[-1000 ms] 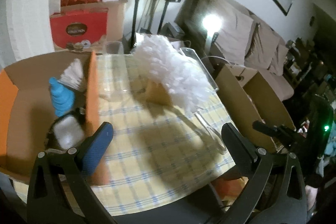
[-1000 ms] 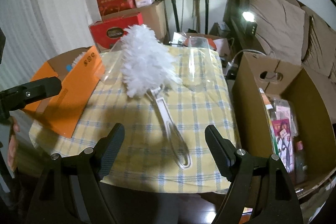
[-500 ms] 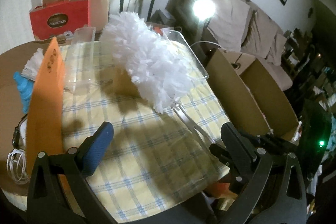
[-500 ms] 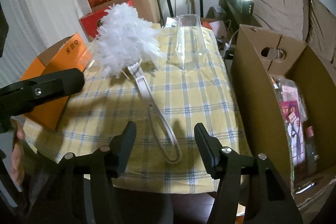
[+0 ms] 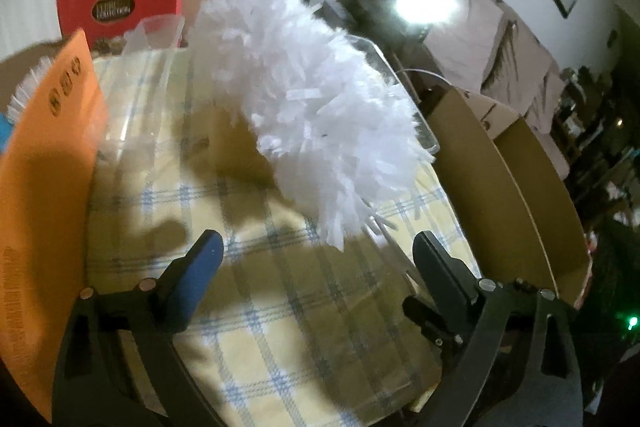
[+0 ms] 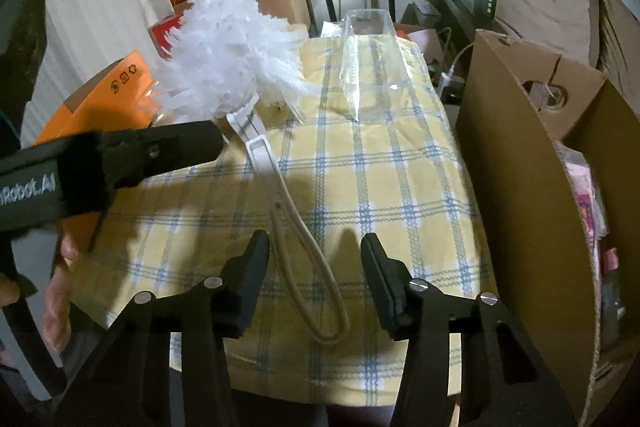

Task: Organize objects
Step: 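Reach both grippers to the clear handle of the white feather duster, then close both grippers on the duster handle and lift it off the table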

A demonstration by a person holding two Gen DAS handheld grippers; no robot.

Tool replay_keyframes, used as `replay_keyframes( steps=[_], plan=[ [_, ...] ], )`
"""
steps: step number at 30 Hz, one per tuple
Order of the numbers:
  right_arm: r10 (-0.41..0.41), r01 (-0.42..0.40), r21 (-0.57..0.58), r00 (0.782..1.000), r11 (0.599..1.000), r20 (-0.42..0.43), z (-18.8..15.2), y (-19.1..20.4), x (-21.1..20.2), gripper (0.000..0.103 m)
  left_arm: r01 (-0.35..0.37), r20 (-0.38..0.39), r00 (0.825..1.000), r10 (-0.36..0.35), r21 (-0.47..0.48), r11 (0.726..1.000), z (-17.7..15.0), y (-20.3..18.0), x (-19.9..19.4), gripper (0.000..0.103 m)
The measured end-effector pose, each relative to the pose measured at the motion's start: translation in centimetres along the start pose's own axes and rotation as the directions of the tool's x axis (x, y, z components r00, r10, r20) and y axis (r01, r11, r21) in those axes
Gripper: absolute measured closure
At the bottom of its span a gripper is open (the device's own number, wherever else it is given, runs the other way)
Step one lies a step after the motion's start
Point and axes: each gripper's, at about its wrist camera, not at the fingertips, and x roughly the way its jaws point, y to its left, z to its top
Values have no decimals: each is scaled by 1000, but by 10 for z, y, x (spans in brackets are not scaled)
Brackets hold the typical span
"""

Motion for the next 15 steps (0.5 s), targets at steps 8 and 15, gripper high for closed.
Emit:
replay_keyframes(
  steps=[8,15],
  plan=[
    [26,-27,-15,1000,1000,-10,-1,-1,9,69,103,-19,994,-105,-75,992,1,6,19,27],
    [51,-52,-12,999,999,-13,-1,-1,9,70,172,-55,982,-181,-127,977,0,6,36,33]
  ],
)
